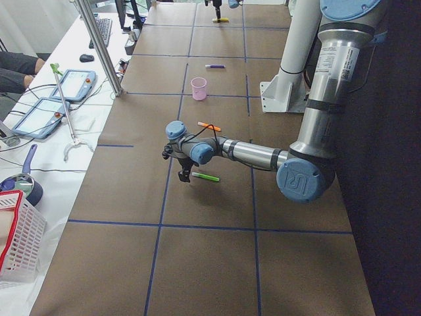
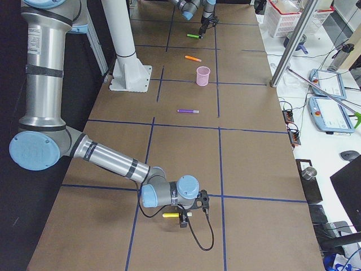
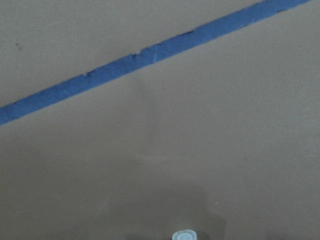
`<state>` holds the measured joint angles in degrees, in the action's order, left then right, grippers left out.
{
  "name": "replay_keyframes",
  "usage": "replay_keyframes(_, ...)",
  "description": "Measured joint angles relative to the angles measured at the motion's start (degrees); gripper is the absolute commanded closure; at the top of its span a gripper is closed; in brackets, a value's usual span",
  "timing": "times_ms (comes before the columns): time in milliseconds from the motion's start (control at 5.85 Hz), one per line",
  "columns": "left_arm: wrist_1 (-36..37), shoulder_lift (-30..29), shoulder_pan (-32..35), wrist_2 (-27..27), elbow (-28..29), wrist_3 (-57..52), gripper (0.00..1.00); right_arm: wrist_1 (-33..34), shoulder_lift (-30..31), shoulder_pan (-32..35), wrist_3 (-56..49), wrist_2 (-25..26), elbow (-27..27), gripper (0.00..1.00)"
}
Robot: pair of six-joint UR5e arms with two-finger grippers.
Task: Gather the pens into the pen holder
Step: 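Close the left gripper on the green marker's capped end, then lift the green marker with the left gripper and carry it over the pink cup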
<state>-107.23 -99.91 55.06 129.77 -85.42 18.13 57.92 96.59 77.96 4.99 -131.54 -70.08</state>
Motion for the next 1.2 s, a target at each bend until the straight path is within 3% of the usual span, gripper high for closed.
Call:
replay_keyframes(342, 0.0, 0.0, 0.0, 0.0, 0.0, 0.1, 0.71, 0.0, 0.0, 0.0, 0.0, 0.1, 0.0, 0.00)
replay_keyframes(513, 0.0, -0.1, 0.0, 0.0, 0.0, 0.2, 0.86, 0.0, 0.0, 0.0, 0.0, 0.1, 0.0, 0.00)
replay_keyframes(684, 0.1, -0.1, 0.0, 0.0, 0.0, 0.2, 0.93, 0.0, 0.0, 0.0, 0.0, 0.1, 0.0, 0.00)
replay_keyframes(1197, 0.1, -0.3, 0.0, 0.0, -0.1, 0.2, 1.00, 0.0, 0.0, 0.0, 0.2, 0.1, 0.0, 0.00)
